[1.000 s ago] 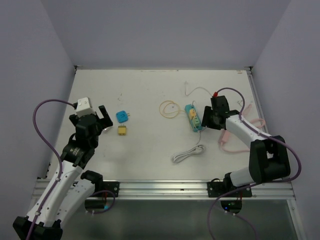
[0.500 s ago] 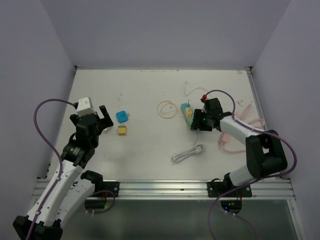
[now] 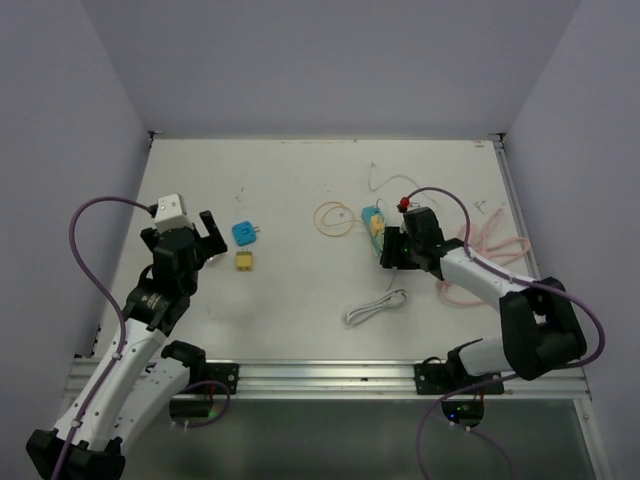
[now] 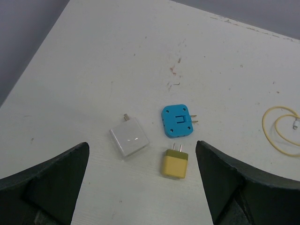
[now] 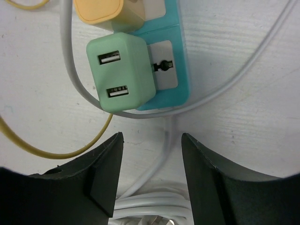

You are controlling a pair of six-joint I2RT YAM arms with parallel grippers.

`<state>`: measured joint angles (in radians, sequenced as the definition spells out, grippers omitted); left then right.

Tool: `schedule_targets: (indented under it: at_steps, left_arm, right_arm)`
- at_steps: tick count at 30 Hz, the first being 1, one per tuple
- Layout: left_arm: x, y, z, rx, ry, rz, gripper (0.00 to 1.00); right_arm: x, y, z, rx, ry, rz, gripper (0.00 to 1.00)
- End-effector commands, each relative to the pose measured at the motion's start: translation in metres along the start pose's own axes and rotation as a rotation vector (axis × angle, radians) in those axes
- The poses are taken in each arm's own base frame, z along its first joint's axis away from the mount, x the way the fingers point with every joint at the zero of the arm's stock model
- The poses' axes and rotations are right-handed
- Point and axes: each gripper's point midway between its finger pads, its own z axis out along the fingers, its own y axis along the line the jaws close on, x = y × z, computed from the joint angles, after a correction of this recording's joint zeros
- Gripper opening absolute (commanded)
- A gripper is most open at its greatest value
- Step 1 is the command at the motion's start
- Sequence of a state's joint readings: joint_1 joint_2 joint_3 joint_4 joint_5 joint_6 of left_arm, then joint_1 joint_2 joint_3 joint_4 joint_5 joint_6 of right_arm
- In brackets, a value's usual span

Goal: Pull the plug off the socket

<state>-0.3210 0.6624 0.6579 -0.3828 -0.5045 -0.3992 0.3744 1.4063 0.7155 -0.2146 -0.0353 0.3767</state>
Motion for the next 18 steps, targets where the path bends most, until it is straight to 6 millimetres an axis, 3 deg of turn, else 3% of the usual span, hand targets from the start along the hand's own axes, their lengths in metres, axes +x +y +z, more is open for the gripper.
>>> schedule_targets:
  at_steps: [1, 8, 18]
  left_arm:
    - [-0.007, -0.001, 0.002, 0.003, -0.027, 0.004, 0.99]
    - [-0.007, -0.001, 0.002, 0.007, -0.028, 0.004, 0.99]
    - [-0.005, -0.002, 0.003, 0.012, -0.021, 0.010, 1.00]
  right_arm:
    - [-0.027, -0.006, -0.009, 0.039, -0.127, -0.021, 0.57]
    - [-0.028, -0.017, -0.014, 0.057, -0.163, 0.018, 0.58]
    - [-0.060, -0.008, -0.042, 0.029, -0.285, -0.004, 0.59]
